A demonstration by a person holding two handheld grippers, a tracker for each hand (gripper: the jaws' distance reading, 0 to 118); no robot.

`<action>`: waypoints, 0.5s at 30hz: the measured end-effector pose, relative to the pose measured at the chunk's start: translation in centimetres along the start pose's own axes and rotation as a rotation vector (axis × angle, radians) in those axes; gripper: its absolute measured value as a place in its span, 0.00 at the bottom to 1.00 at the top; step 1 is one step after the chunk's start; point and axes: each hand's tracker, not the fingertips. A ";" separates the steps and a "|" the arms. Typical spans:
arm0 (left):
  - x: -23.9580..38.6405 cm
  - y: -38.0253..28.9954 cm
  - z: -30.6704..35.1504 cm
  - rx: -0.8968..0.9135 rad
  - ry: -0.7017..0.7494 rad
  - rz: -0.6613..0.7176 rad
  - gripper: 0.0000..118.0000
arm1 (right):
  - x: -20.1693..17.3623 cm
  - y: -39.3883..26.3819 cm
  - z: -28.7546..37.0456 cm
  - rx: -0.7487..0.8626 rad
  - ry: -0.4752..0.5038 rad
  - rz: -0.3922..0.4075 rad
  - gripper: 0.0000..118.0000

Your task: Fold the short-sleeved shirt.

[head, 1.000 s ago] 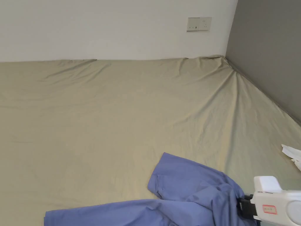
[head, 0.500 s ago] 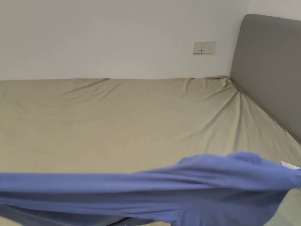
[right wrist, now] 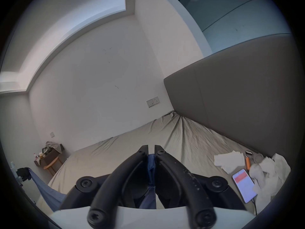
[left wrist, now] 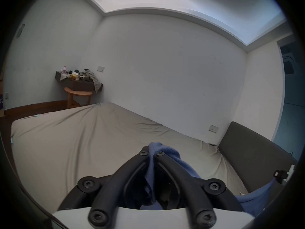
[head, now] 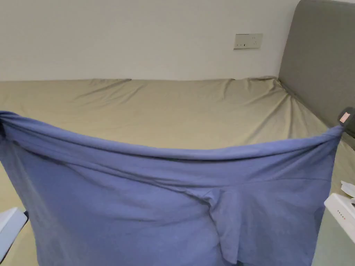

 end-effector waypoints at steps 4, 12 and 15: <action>1.1 2.1 -6.2 -0.011 -0.040 0.046 0.00 | -1.5 3.0 -6.4 0.031 -0.027 0.008 0.05; 5.4 5.9 -14.3 0.007 -0.077 -0.071 0.00 | -4.4 9.1 -14.6 0.123 -0.097 0.082 0.05; 6.5 6.3 -16.1 0.005 -0.065 -0.088 0.00 | -5.8 10.0 -16.5 0.113 -0.123 0.138 0.05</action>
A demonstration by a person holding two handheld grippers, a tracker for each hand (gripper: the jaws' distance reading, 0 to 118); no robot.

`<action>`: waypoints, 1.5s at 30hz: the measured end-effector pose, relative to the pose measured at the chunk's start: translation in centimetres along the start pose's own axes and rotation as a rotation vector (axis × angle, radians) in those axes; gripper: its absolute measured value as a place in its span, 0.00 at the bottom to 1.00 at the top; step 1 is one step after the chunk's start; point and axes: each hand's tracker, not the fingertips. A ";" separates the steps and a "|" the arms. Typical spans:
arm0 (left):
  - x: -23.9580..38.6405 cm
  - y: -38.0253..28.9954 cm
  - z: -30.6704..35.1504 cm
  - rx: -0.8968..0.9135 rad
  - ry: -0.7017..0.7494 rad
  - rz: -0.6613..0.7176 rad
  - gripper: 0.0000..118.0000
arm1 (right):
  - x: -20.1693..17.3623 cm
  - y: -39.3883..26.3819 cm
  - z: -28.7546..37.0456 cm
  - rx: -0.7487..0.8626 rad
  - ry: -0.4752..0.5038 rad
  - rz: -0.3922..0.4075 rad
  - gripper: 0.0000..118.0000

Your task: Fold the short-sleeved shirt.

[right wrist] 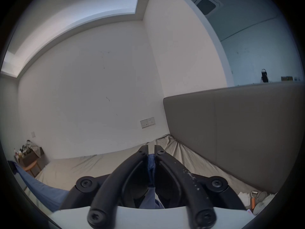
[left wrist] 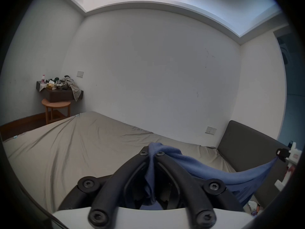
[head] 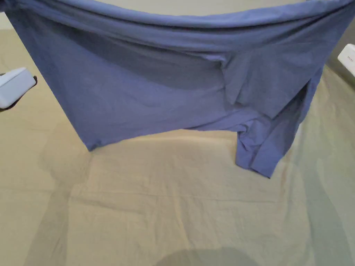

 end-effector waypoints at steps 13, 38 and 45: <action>-2.0 -5.8 -0.3 -0.131 0.008 -0.032 0.00 | 1.4 -5.4 1.8 -0.083 0.032 0.047 0.05; -8.0 -20.4 27.7 -0.319 0.057 -0.175 0.00 | 10.1 -20.1 31.1 -0.365 0.066 0.135 0.05; -13.0 -26.6 33.5 -0.510 0.168 -0.064 0.00 | 13.2 -26.7 37.1 -0.589 -0.015 0.154 0.05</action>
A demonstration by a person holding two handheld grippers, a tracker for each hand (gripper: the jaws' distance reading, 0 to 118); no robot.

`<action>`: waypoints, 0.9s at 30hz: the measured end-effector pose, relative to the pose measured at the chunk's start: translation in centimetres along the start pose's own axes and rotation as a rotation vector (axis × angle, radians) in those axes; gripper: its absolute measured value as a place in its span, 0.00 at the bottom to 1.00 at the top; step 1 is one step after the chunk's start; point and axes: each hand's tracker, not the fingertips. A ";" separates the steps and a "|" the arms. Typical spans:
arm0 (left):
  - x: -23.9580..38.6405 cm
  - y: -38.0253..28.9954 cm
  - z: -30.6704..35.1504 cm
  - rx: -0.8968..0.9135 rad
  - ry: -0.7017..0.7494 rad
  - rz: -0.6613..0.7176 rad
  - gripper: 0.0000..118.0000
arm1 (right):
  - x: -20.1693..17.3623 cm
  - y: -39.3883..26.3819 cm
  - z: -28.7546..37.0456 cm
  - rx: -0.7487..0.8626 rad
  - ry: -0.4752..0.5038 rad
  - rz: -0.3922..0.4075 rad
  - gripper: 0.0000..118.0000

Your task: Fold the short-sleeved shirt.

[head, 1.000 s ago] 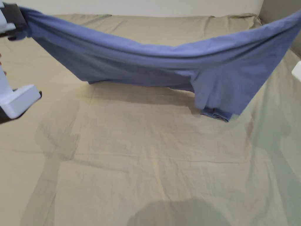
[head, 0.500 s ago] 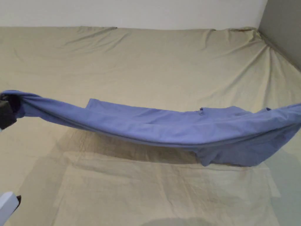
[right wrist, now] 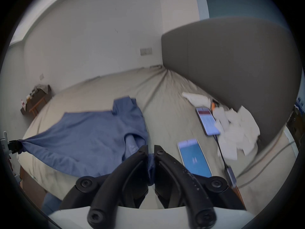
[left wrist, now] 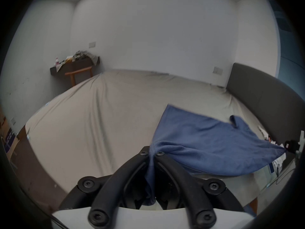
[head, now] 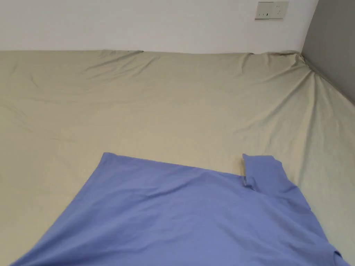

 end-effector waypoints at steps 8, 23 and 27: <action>-1.2 -5.4 -0.7 -0.124 0.035 0.054 0.00 | 0.1 -4.5 -3.0 -0.157 -0.016 0.039 0.05; 2.4 2.8 5.7 0.135 -0.191 0.048 0.06 | 0.2 3.9 5.2 0.185 0.083 -0.089 0.02; 3.1 2.9 4.2 0.137 -0.163 -0.026 0.00 | -0.6 3.8 5.5 0.236 0.064 -0.106 0.00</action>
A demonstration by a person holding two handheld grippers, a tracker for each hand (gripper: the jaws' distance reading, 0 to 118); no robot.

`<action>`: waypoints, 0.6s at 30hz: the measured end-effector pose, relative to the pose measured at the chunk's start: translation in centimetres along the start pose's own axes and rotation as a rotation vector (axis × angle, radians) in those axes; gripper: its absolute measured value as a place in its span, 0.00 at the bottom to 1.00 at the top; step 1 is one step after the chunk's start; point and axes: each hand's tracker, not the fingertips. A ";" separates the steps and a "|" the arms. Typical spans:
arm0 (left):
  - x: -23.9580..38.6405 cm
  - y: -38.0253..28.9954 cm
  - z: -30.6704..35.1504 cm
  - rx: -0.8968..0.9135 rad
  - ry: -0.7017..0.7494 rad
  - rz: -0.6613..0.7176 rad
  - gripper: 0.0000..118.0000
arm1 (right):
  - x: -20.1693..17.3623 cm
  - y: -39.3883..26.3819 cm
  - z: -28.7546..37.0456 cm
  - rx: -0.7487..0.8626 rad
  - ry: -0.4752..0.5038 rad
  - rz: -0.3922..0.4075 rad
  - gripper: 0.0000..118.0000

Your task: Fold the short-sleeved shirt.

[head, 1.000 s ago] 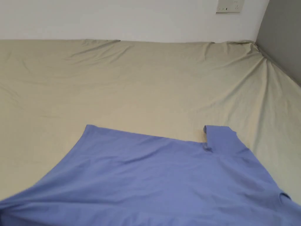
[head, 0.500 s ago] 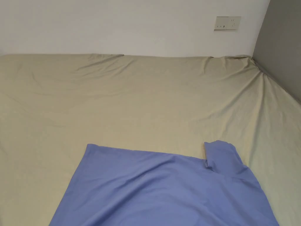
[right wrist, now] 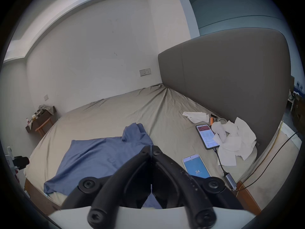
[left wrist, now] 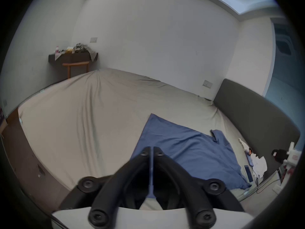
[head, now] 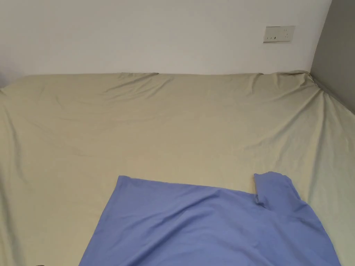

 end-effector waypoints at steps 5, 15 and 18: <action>2.1 3.5 -7.4 0.032 -0.078 0.085 0.00 | -0.2 -1.2 -0.2 0.028 -0.016 -0.054 0.00; 2.4 14.7 -37.4 -0.197 -0.052 0.199 0.00 | -0.1 -1.5 -4.9 -0.082 -0.072 -0.025 0.00; 2.6 14.8 -41.5 -0.370 -0.137 0.154 0.98 | 0.4 -1.6 -6.3 -0.103 -0.078 -0.022 0.00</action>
